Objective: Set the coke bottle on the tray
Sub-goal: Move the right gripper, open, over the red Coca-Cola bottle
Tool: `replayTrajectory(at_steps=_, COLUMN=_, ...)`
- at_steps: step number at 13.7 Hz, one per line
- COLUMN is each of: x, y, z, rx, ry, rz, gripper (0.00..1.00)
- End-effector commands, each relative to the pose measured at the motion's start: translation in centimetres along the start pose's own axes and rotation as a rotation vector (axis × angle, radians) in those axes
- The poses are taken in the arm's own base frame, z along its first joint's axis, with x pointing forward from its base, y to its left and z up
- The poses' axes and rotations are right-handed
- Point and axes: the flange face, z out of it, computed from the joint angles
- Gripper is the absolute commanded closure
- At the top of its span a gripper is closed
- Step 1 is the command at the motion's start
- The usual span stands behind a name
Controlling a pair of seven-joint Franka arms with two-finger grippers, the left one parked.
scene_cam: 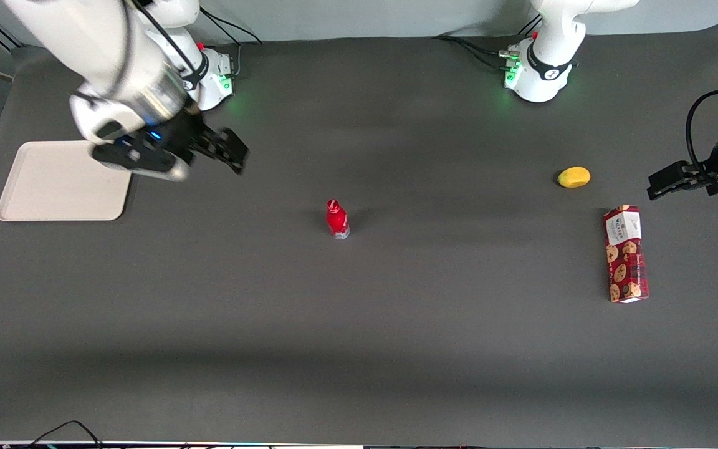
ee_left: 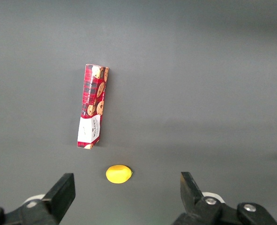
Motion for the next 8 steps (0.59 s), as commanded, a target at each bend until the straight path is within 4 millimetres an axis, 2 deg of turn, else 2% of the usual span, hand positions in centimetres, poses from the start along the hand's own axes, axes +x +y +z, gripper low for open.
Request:
replayTrajectory(at_steps=1, x=1.4, y=-6.1, z=8.6, rx=0.009, ry=-0.013, rz=0.155, gripper=0.0)
replayTrajectory(at_steps=3, x=-0.2, y=-9.6, z=15.3, rx=-0.023, ry=-0.009, rz=0.212, gripper=0.0)
replayTrajectory(at_steps=5, x=-2.9, y=-11.9, z=20.3, rx=-0.051, ry=0.008, rz=0.252, gripper=0.0)
replayTrajectory(at_steps=6, x=-4.0, y=-12.5, z=22.1, rx=-0.046, ry=0.016, rz=0.267, gripper=0.0)
replayTrajectory(at_steps=8, x=-6.6, y=-13.2, z=24.2, rx=-0.055, ry=0.018, rz=0.269, gripper=0.0)
